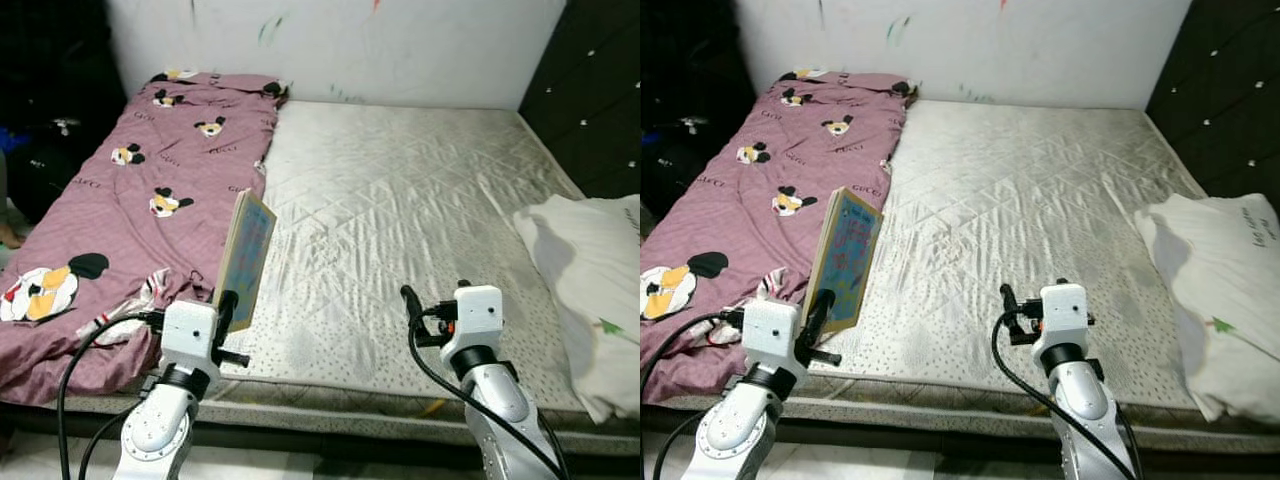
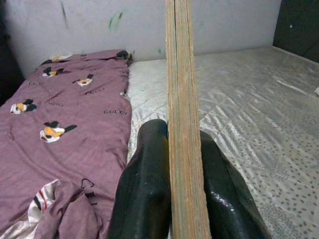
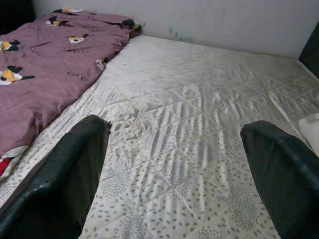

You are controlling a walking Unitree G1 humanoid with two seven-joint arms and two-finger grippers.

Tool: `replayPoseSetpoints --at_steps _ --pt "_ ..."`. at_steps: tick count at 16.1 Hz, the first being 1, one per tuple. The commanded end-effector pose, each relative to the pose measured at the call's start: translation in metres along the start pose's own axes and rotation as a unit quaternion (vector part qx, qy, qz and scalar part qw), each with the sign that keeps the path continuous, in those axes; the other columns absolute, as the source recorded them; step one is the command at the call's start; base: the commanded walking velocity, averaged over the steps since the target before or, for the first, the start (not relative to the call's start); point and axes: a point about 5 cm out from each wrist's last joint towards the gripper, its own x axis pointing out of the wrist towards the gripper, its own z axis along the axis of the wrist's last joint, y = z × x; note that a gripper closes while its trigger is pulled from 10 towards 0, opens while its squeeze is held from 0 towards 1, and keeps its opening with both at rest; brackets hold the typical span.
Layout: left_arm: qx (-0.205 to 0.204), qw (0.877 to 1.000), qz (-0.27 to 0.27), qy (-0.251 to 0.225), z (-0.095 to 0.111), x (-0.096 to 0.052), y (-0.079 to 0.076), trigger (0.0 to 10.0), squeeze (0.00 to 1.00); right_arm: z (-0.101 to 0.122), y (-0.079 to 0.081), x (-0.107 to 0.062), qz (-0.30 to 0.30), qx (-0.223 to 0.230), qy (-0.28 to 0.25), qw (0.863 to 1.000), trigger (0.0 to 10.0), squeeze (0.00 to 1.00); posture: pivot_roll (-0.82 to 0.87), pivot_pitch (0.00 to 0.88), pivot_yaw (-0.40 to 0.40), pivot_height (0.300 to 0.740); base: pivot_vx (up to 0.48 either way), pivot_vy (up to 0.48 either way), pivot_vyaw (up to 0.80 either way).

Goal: Clean up the room

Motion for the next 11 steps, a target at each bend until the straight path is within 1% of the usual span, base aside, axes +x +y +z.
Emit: replayPoseSetpoints --at_steps 1,8,11 --pt "0.004 1.000 0.002 -0.021 0.0075 0.0019 0.0029 10.0 0.00 0.0004 -0.0008 0.0015 -0.004 0.001 -0.002 1.000 10.0 0.00 0.00 0.014 -0.005 0.740 0.326 0.000 0.00" --pt "0.003 1.000 0.002 -0.019 0.0067 0.0018 0.0028 10.0 0.00 -0.0001 -0.0008 0.0020 -0.002 0.000 -0.001 1.000 10.0 0.00 0.00 0.013 -0.005 0.740 0.350 0.000 0.00" --pt "0.006 1.000 0.012 -0.010 0.0044 0.0031 0.0039 10.0 0.00 -0.0002 -0.0012 0.0029 -0.001 0.001 -0.002 1.000 10.0 0.00 0.01 0.014 -0.008 0.740 0.000 0.000 0.00"
